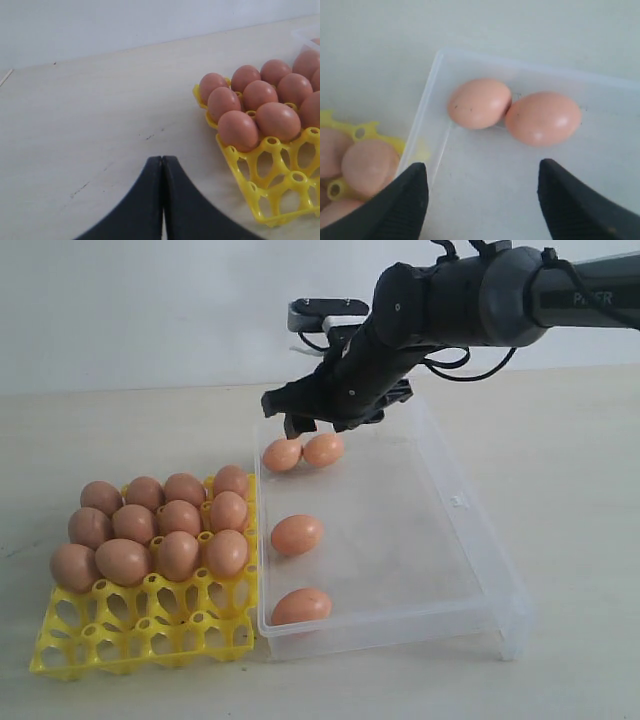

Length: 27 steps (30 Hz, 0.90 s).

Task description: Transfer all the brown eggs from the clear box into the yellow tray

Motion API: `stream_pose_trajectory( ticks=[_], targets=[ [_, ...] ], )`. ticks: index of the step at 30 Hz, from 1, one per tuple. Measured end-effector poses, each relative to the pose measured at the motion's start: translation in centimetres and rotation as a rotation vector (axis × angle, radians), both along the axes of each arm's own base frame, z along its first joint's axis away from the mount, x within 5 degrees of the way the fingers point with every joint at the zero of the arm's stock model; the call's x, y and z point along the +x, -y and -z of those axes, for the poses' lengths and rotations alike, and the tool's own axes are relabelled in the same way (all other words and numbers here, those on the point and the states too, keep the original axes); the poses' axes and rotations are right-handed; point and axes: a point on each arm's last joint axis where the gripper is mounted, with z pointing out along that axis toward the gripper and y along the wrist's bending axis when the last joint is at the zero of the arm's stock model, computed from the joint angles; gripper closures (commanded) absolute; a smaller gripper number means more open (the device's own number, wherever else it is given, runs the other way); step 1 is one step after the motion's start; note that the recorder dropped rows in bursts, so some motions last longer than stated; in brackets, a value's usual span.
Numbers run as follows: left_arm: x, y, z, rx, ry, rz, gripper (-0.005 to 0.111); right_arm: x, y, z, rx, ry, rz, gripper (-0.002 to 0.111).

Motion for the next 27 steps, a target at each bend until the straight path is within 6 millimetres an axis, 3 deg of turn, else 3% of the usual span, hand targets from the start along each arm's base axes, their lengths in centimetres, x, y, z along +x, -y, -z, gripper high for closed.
stream_pose_trajectory(
  ticks=[5, 10, 17, 21, 27],
  targets=[
    [0.0, 0.0, 0.0, 0.0, 0.0, 0.0, 0.107, 0.9, -0.5, 0.2, 0.029, 0.025, 0.028, 0.046],
    [0.0, 0.0, 0.0, 0.0, 0.0, 0.0, 0.107, 1.4, -0.7, 2.7, 0.012, -0.035, 0.045, 0.046],
    [0.0, 0.0, 0.0, 0.0, 0.0, 0.0, 0.107, 2.8, 1.5, 3.0, 0.03, -0.042, 0.13, 0.046],
    [0.0, 0.0, 0.0, 0.0, 0.0, 0.0, 0.107, 3.0, 1.7, 3.0, 0.044, -0.036, 0.154, 0.046],
    [0.0, 0.0, 0.0, 0.0, 0.0, 0.0, 0.107, 3.2, 1.6, 5.3, 0.031, -0.074, 0.168, 0.046]
  ],
)
